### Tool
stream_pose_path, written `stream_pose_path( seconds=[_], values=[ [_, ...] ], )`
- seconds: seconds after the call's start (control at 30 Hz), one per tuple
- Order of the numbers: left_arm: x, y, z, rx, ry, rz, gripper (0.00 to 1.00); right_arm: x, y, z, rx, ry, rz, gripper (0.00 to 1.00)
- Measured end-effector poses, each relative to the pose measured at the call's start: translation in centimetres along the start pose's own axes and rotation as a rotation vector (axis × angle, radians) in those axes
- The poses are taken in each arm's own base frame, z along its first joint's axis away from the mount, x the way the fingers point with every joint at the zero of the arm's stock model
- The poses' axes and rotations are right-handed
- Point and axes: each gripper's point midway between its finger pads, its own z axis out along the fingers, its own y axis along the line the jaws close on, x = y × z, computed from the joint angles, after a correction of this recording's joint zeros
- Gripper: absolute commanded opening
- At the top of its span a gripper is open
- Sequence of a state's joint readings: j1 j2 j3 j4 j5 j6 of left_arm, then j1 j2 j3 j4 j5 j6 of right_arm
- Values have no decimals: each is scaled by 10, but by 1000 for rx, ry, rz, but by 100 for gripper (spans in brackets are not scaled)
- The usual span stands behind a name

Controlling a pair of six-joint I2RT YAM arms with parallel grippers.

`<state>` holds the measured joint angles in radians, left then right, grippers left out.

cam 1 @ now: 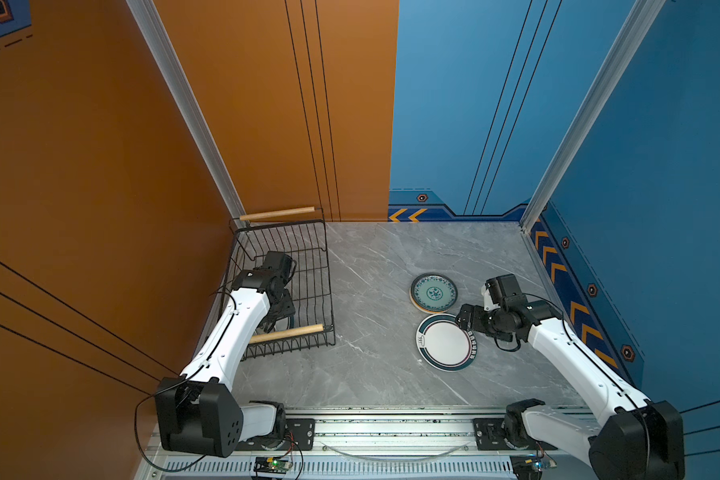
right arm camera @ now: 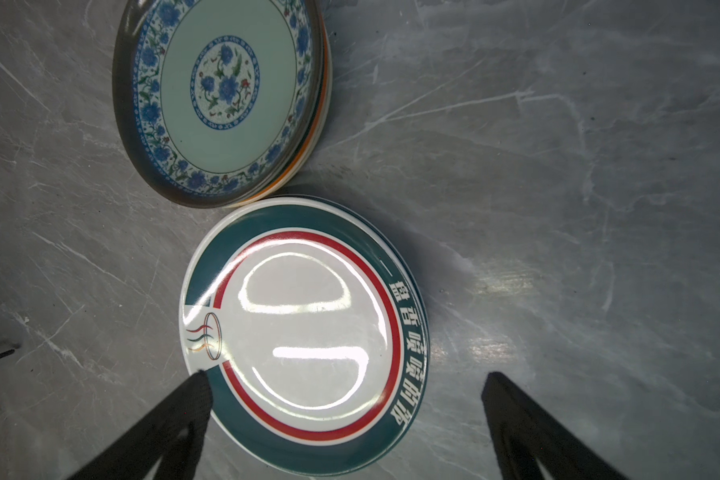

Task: Unload the plates from the dish rack
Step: 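Grasp the next red-ring plate in the rack with the left gripper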

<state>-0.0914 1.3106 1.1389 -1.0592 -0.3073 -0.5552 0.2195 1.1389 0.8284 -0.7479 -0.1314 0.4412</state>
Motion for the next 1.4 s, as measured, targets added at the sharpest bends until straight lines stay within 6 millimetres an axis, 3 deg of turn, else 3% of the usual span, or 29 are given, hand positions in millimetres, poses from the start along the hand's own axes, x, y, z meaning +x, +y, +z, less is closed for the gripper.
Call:
stream_pose_path(
  seconds=[0.47, 0.87, 1.4],
  values=[
    [-6, -2, 26, -44, 11, -20, 37, 2, 8, -4, -53, 6, 3, 100],
    [-5, -1, 34, -44, 9, -17, 19, -1, 8, -9, -60, -14, 6, 100],
    [-1, -3, 20, 11, 12, 16, 2, -6, 10, -24, -84, -76, 8, 100]
  ],
)
